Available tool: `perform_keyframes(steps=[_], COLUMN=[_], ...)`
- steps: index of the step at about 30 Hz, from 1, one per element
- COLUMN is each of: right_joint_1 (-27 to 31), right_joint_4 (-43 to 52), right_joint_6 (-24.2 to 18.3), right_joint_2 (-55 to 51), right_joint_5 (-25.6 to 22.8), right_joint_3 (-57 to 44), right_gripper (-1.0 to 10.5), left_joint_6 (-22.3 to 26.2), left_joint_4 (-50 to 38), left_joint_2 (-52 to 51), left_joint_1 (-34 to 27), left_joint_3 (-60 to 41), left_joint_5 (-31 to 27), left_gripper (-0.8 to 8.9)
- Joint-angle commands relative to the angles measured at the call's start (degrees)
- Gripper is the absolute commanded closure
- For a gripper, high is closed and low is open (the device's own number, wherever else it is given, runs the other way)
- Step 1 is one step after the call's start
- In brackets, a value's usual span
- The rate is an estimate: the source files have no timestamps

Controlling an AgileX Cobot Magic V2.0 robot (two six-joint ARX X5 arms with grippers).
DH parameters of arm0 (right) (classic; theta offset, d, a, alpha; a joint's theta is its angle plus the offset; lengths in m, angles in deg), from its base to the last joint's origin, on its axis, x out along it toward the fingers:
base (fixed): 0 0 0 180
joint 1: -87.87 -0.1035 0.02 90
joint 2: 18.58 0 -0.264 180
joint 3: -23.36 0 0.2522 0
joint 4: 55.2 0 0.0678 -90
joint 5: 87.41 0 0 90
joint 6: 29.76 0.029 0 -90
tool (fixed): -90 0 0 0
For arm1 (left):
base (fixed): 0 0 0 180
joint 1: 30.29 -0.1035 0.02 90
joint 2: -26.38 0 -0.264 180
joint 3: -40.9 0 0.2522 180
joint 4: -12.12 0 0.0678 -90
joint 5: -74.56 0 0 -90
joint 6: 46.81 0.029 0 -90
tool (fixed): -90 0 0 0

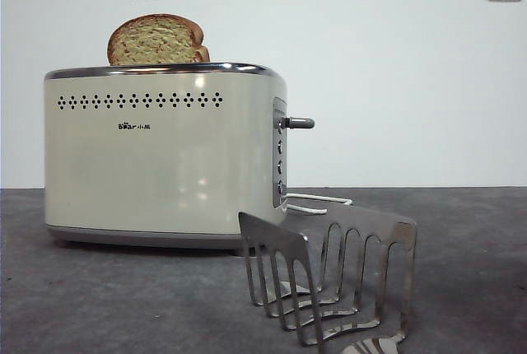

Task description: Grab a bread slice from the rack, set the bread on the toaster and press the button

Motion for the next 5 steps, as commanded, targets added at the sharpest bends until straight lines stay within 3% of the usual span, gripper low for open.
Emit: perform_keyframes(steps=[1,5], right_joint_1=[0.0,0.0], right_joint_4=[0.3,0.3], right_joint_6=[0.6,0.6], right_joint_2=[-0.1,-0.1], right_joint_5=[-0.1,-0.1], right_joint_3=[-0.6,-0.6], right_gripper=[9.5,9.5], left_joint_6=[0.5,0.5], left_joint_4=[-0.6,-0.6], left_joint_2=[0.0,0.0], left_joint_1=[-0.1,-0.1], left_joint_3=[-0.6,-0.6], left_joint_5=[0.0,0.0], left_gripper=[8.17,8.17])
